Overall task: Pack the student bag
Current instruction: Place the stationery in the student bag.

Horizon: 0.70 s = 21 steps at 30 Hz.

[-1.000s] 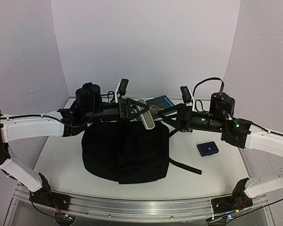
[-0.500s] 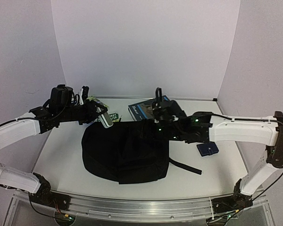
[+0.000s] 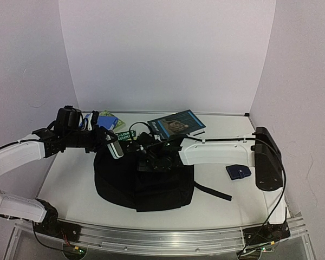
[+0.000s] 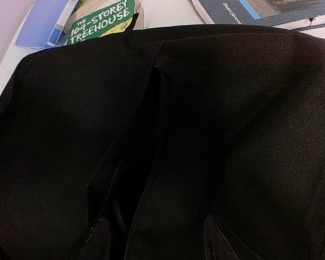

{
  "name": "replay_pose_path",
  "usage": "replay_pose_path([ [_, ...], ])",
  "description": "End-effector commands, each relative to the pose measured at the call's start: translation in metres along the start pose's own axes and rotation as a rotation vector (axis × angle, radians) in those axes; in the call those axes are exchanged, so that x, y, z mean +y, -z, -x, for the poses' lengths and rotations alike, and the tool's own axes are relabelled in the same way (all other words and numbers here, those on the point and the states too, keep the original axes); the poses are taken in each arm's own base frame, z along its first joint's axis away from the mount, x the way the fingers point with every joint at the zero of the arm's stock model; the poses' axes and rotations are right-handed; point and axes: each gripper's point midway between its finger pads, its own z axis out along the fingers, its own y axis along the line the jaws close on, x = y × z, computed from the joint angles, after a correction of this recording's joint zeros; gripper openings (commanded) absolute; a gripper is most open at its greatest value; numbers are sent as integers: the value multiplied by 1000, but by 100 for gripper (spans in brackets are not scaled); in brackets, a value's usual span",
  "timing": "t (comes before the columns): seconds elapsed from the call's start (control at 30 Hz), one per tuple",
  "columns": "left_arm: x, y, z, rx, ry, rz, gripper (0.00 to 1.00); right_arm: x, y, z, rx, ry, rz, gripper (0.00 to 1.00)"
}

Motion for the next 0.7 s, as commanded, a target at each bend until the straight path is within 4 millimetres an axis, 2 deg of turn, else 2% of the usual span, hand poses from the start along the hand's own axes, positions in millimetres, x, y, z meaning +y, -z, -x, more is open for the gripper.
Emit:
replay_pose_path([
  [0.0, -14, 12, 3, -29, -37, -64, 10, -12, -12, 4, -26, 31, -117, 57],
  [0.17, -11, 16, -1, -26, -34, -55, 10, -11, -26, 2, -37, 52, -155, 52],
  [0.3, -5, 15, -6, -10, -29, -37, 11, -10, -32, 5, -54, 61, -177, 40],
  [0.37, -2, 14, -10, 4, -26, -31, 10, -9, -32, 8, -67, 64, -180, 31],
  [0.47, 1, 13, -13, 16, -22, -24, 10, -6, -28, 14, -83, 57, -173, 11],
  [0.53, 2, 11, -15, 26, -23, -28, 10, -5, -22, 20, -93, 48, -166, 2],
  [0.67, -2, 2, -22, 84, -23, -61, 10, -4, 4, 36, -123, 15, -124, 0],
])
